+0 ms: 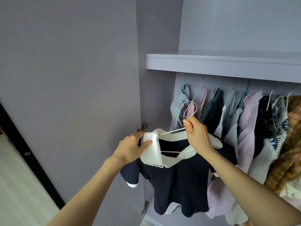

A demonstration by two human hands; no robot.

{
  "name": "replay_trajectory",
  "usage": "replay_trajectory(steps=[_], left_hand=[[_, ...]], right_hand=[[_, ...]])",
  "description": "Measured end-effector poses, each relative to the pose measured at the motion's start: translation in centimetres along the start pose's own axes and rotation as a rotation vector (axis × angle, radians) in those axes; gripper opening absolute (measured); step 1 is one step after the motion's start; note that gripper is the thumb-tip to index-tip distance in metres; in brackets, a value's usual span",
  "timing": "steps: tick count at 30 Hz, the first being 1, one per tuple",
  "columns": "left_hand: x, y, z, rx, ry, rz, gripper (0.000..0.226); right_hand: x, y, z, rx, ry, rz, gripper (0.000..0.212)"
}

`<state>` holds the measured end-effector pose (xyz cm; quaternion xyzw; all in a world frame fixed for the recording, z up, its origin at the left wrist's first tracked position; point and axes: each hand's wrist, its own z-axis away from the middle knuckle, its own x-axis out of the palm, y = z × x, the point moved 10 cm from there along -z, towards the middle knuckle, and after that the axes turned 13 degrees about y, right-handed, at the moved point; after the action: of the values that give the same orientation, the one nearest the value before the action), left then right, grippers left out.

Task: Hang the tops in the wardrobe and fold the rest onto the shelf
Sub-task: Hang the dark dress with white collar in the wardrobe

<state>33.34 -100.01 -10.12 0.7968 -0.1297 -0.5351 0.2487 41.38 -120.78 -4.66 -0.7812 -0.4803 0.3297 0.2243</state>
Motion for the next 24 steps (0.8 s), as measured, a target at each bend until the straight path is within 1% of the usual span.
replay_trajectory(steps=[1, 4, 5, 6, 8, 9, 10, 11, 12, 13, 14, 16, 17, 20, 21, 24], left_hand=[[-0.6, 0.4, -0.2, 0.013, 0.082, -0.021, 0.023], [-3.4, 0.4, -0.7, -0.041, 0.346, -0.012, 0.019], [-4.0, 0.5, -0.9, -0.049, 0.391, -0.006, 0.018], [-4.4, 0.8, -1.0, -0.034, 0.401, -0.045, 0.027], [-3.4, 2.3, -1.4, 0.079, 0.326, -0.183, 0.053], [-2.5, 3.4, -1.4, 0.156, 0.281, -0.241, 0.057], [-1.4, 4.8, -1.3, 0.241, 0.229, -0.282, 0.053], [-0.2, 5.9, -1.2, 0.315, 0.171, -0.306, 0.044], [0.6, 6.7, -1.0, 0.353, 0.120, -0.291, 0.033], [0.9, 7.2, -1.0, 0.351, 0.095, -0.229, 0.026], [0.9, 7.3, -1.2, 0.317, 0.089, -0.140, 0.023], [0.7, 7.3, -1.5, 0.276, 0.109, -0.049, 0.023], [0.8, 7.1, -1.5, 0.263, 0.103, -0.031, 0.023], [1.1, 5.8, -1.5, 0.202, 0.073, 0.097, 0.021], [1.1, 5.3, -1.5, 0.186, 0.069, 0.139, 0.021], [1.5, 4.5, -1.5, 0.146, 0.034, 0.260, 0.019]], right_hand=[[0.1, -0.1, 0.1, 0.001, -0.002, -0.011, 0.044], [0.5, -0.7, 0.6, -0.018, -0.024, -0.036, 0.042], [0.6, -0.7, 0.7, -0.019, -0.040, -0.043, 0.039], [0.8, -0.7, 0.8, -0.017, -0.055, -0.046, 0.035], [0.9, -0.6, 0.9, -0.004, -0.074, -0.039, 0.027], [1.1, -0.9, 1.1, -0.002, -0.084, -0.046, 0.025], [1.1, -1.4, 1.2, -0.006, -0.090, -0.054, 0.025], [1.2, -2.0, 1.3, -0.010, -0.094, -0.064, 0.025], [1.2, -2.5, 1.3, -0.010, -0.098, -0.074, 0.025], [1.1, -2.8, 1.3, 0.001, -0.104, -0.096, 0.023], [1.0, -3.0, 1.2, 0.024, -0.116, -0.142, 0.021], [0.1, -2.8, 1.0, 0.079, -0.141, -0.263, 0.012], [-0.6, -2.1, 1.0, 0.095, -0.146, -0.277, 0.012], [-2.7, 1.4, 1.1, 0.125, -0.153, -0.113, 0.030], [-2.9, 2.8, 1.4, 0.137, -0.186, -0.039, 0.033], [-2.3, 5.6, 3.0, 0.073, -0.383, 0.198, 0.036]])
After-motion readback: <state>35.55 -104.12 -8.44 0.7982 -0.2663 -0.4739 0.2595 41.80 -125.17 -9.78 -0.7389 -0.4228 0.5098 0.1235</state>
